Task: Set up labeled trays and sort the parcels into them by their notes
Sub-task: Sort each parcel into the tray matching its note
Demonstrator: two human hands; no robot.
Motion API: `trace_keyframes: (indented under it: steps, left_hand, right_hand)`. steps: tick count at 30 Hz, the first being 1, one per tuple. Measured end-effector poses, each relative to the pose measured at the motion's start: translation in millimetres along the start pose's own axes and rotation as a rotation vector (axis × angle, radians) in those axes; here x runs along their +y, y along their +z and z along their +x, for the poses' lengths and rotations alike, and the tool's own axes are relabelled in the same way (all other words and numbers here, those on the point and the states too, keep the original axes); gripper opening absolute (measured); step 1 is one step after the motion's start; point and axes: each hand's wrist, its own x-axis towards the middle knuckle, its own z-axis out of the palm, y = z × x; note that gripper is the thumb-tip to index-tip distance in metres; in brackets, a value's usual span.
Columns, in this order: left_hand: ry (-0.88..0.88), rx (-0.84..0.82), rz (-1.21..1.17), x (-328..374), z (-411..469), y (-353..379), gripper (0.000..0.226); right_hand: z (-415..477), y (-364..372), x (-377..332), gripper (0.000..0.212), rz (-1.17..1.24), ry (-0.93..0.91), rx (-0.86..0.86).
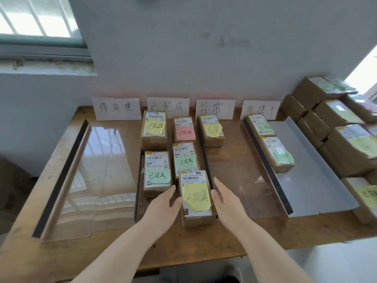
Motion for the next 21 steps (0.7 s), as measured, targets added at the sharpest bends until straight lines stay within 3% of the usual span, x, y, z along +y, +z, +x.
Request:
trace_keyframes:
  steps: [10, 21]
  left_hand:
    - [0.396, 0.161, 0.419, 70, -13, 28, 0.058]
    - [0.515, 0.255, 0.692, 186, -61, 149, 0.057]
  right_hand:
    - [-21, -67, 9, 0.058, -0.3, -0.214, 0.054]
    - [-91, -200, 100, 0.061, -0.477, -0.253, 0.189]
